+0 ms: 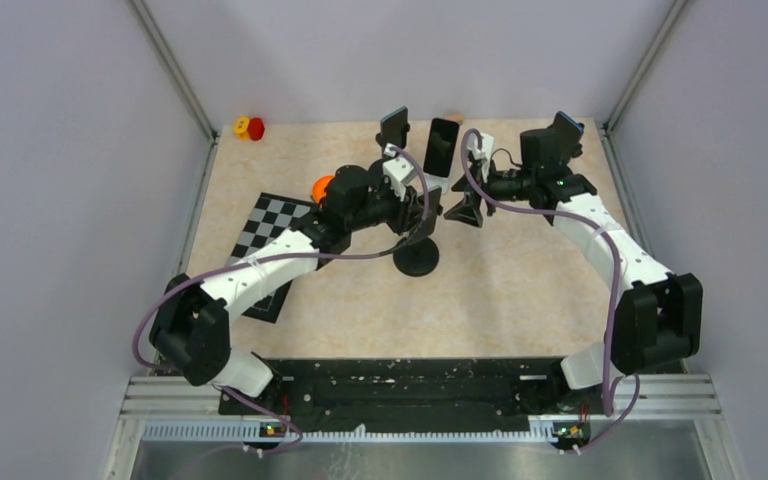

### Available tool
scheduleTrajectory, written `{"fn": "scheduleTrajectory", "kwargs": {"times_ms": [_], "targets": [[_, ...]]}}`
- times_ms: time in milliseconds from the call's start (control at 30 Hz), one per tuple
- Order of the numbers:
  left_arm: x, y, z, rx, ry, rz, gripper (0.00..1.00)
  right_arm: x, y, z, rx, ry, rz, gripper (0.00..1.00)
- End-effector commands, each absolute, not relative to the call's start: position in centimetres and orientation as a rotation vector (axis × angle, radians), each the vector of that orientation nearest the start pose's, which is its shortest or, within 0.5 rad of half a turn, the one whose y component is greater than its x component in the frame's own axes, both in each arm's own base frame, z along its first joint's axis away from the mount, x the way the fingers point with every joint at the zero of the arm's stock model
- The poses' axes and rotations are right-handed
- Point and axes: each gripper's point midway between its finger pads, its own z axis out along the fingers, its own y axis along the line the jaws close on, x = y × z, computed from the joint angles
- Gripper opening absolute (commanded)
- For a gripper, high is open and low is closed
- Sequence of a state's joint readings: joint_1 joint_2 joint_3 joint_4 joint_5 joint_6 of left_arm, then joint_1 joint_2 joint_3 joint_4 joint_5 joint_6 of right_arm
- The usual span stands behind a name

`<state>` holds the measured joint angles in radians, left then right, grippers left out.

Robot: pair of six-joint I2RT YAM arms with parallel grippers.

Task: Place the phone on the phone stand
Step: Install the phone on the phone stand, then pick up the phone stand with the phone at the center of the board.

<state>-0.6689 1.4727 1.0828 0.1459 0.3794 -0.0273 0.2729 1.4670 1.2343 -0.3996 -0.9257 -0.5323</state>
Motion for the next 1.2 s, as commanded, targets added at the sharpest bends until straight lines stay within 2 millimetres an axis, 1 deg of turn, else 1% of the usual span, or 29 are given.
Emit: {"fn": "scheduleTrajectory", "kwargs": {"times_ms": [0, 167, 267, 300, 367, 433, 533, 700, 800, 933, 1000, 1067, 1133, 1167], "targets": [[31.5, -33.9, 27.0, 0.854, 1.617, -0.857, 0.36, 33.5, 23.6, 25.6, -1.279, 1.515, 0.846, 0.69], [31.0, -33.8, 27.5, 0.881, 1.588, -0.857, 0.55, 33.6, 23.7, 25.4, -1.286, 1.524, 0.848, 0.69], [30.5, -33.6, 28.0, 0.934, 1.546, -0.846, 0.67, 33.6, 24.0, 25.5, -1.301, 1.522, 0.849, 0.69], [30.3, -33.5, 28.1, 0.951, 1.538, -0.842, 0.72, 33.7, 24.1, 25.6, -1.308, 1.519, 0.848, 0.69], [29.9, -33.2, 28.3, 0.99, 1.518, -0.821, 0.86, 33.8, 24.2, 25.6, -1.321, 1.52, 0.847, 0.69], [29.7, -32.6, 28.4, 1.023, 1.509, -0.786, 0.97, 34.0, 24.4, 25.7, -1.339, 1.518, 0.844, 0.69], [29.6, -31.2, 28.3, 1.043, 1.531, -0.732, 0.99, 34.2, 24.7, 25.7, -1.369, 1.507, 0.844, 0.7], [28.5, -29.0, 28.4, 1.109, 1.52, -0.687, 0.99, 33.6, 25.7, 25.4, -1.449, 1.484, 0.871, 0.7], [28.0, -28.0, 28.0, 1.126, 1.526, -0.662, 0.99, 33.0, 26.7, 25.0, -1.501, 1.479, 0.896, 0.7], [27.9, -26.9, 27.6, 1.12, 1.527, -0.639, 0.99, 32.9, 27.6, 24.8, -1.543, 1.466, 0.905, 0.69], [27.9, -26.5, 27.5, 1.115, 1.529, -0.635, 0.99, 32.7, 27.9, 24.9, -1.566, 1.458, 0.922, 0.67], [28.1, -26.2, 27.5, 1.11, 1.531, -0.623, 0.99, 32.3, 28.2, 24.9, -1.588, 1.461, 0.944, 0.62], [28.3, -25.9, 27.5, 1.107, 1.531, -0.608, 0.99, 32.0, 28.4, 24.9, -1.6, 1.466, 0.965, 0.53], [28.3, -25.8, 27.4, 1.105, 1.533, -0.604, 0.99, 31.9, 28.4, 24.9, -1.601, 1.471, 0.974, 0.47]]}}
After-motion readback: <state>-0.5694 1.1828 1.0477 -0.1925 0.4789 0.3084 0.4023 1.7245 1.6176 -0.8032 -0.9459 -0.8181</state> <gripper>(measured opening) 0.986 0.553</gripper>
